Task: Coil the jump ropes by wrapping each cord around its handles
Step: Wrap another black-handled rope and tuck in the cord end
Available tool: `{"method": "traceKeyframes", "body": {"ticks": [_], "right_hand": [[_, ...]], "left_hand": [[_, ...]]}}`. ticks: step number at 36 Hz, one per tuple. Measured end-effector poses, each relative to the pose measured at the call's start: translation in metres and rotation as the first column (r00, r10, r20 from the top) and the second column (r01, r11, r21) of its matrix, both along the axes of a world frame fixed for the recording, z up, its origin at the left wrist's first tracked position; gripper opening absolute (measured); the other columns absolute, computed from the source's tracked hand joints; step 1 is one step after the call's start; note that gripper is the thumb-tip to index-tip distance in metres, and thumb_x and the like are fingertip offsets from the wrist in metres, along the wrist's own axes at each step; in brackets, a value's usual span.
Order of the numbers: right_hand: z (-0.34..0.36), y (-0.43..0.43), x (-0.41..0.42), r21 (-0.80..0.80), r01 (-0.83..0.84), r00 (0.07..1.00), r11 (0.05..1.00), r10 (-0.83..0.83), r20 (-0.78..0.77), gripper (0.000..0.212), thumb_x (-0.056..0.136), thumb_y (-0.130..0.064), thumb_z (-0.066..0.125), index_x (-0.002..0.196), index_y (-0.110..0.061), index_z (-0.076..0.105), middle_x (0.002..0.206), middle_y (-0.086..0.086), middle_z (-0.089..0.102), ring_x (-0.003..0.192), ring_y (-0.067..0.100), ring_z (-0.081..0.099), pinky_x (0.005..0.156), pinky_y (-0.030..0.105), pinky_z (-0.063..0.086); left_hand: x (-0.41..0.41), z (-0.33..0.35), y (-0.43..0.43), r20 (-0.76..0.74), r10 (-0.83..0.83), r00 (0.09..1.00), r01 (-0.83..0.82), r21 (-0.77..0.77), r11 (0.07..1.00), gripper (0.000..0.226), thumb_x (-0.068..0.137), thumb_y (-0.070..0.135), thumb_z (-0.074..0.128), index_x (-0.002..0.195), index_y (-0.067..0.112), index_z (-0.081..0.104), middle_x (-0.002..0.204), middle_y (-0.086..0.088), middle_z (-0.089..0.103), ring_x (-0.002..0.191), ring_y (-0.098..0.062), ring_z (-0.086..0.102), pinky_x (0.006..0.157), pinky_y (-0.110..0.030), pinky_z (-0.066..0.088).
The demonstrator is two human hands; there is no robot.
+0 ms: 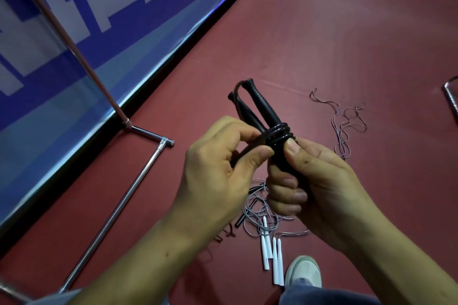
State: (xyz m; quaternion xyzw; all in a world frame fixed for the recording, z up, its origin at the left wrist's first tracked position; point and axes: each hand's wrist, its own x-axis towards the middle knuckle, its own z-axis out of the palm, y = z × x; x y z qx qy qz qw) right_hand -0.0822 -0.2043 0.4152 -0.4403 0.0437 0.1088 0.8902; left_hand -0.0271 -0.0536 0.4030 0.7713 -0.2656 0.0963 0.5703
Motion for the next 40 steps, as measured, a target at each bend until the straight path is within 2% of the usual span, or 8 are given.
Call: {"method": "traceKeyframes", "body": {"ticks": [2, 5, 8, 13, 20, 23, 29, 40], "right_hand": [[-0.001, 0.001, 0.0, 0.021, -0.015, 1.0, 1.0, 0.015, -0.001, 0.022, 0.096, -0.024, 0.053, 0.1, -0.002, 0.054, 0.062, 0.003, 0.034, 0.044, 0.008, 0.027, 0.044, 0.02, 0.031], [-0.003, 0.002, 0.001, 0.075, -0.023, 1.0, 0.997, 0.024, -0.019, 0.048, 0.098, -0.024, 0.05, 0.12, 0.017, 0.039, 0.062, 0.002, 0.035, 0.044, 0.007, 0.028, 0.043, 0.02, 0.03], [-0.004, 0.0, 0.002, 0.134, -0.029, 0.999, 0.991, 0.032, -0.018, 0.053, 0.099, -0.025, 0.049, 0.126, 0.019, 0.035, 0.062, 0.0, 0.035, 0.044, 0.005, 0.028, 0.043, 0.02, 0.03], [-0.01, -0.007, 0.003, 0.225, -0.066, 0.997, 0.972, 0.072, -0.018, 0.026, 0.097, -0.024, 0.064, 0.106, -0.001, 0.055, 0.063, 0.0, 0.037, 0.045, 0.004, 0.032, 0.042, 0.019, 0.035], [-0.014, -0.005, 0.002, 0.299, -0.064, 0.995, 0.952, 0.084, -0.057, 0.024, 0.098, -0.025, 0.063, 0.112, -0.011, 0.048, 0.064, -0.001, 0.038, 0.047, 0.005, 0.03, 0.042, 0.019, 0.036], [-0.016, -0.004, 0.001, 0.331, -0.073, 0.993, 0.941, 0.1, -0.065, 0.02, 0.097, -0.025, 0.065, 0.105, -0.007, 0.058, 0.064, -0.001, 0.038, 0.048, 0.005, 0.028, 0.043, 0.019, 0.037], [-0.015, -0.003, 0.005, 0.427, -0.11, 0.986, 0.897, 0.153, -0.069, 0.02, 0.101, -0.023, 0.06, 0.11, -0.009, 0.049, 0.065, 0.0, 0.044, 0.049, 0.007, 0.028, 0.045, 0.02, 0.037], [-0.021, -0.006, 0.004, 0.581, -0.132, 0.966, 0.803, 0.235, -0.106, 0.02, 0.104, -0.024, 0.056, 0.1, -0.007, 0.046, 0.066, 0.003, 0.046, 0.051, 0.009, 0.032, 0.048, 0.024, 0.039]], "left_hand": [[-0.001, 0.0, 0.0, 0.001, 0.012, 1.0, -0.012, -0.011, 1.0, 0.006, 0.088, 0.013, 0.077, 0.09, 0.012, 0.071, 0.086, 0.006, 0.065, 0.077, -0.017, 0.064, 0.063, -0.031, 0.052], [-0.003, 0.001, 0.0, -0.026, 0.058, 0.998, -0.059, -0.022, 0.998, 0.008, 0.086, 0.015, 0.079, 0.09, 0.015, 0.072, 0.086, 0.01, 0.066, 0.074, -0.012, 0.065, 0.061, -0.018, 0.049], [-0.001, 0.002, -0.001, -0.091, 0.047, 0.995, -0.052, -0.049, 0.997, 0.01, 0.084, 0.015, 0.082, 0.09, 0.018, 0.074, 0.085, 0.009, 0.069, 0.067, -0.012, 0.064, 0.059, -0.018, 0.048], [0.002, 0.004, 0.0, -0.115, -0.04, 0.993, 0.035, -0.043, 0.998, 0.02, 0.081, 0.007, 0.083, 0.093, 0.021, 0.075, 0.089, 0.007, 0.069, 0.064, -0.022, 0.063, 0.058, -0.04, 0.051], [0.005, 0.001, -0.002, -0.205, -0.033, 0.978, 0.017, -0.081, 0.997, 0.024, 0.076, 0.006, 0.086, 0.087, 0.024, 0.075, 0.082, 0.01, 0.068, 0.063, -0.023, 0.063, 0.058, -0.039, 0.052], [0.003, 0.002, 0.0, -0.137, -0.017, 0.99, 0.011, -0.048, 0.999, 0.02, 0.077, 0.006, 0.085, 0.086, 0.021, 0.076, 0.079, 0.007, 0.068, 0.065, -0.022, 0.062, 0.059, -0.038, 0.05], [0.003, 0.006, 0.0, -0.006, -0.002, 1.0, 0.002, -0.03, 1.0, 0.015, 0.081, 0.003, 0.082, 0.088, 0.016, 0.076, 0.083, 0.007, 0.07, 0.073, -0.021, 0.065, 0.062, -0.037, 0.05], [0.0, 0.004, -0.004, -0.189, 0.004, 0.982, -0.014, -0.052, 0.999, 0.019, 0.079, 0.005, 0.083, 0.085, 0.021, 0.074, 0.078, 0.006, 0.071, 0.07, -0.019, 0.067, 0.063, -0.034, 0.053]]}}
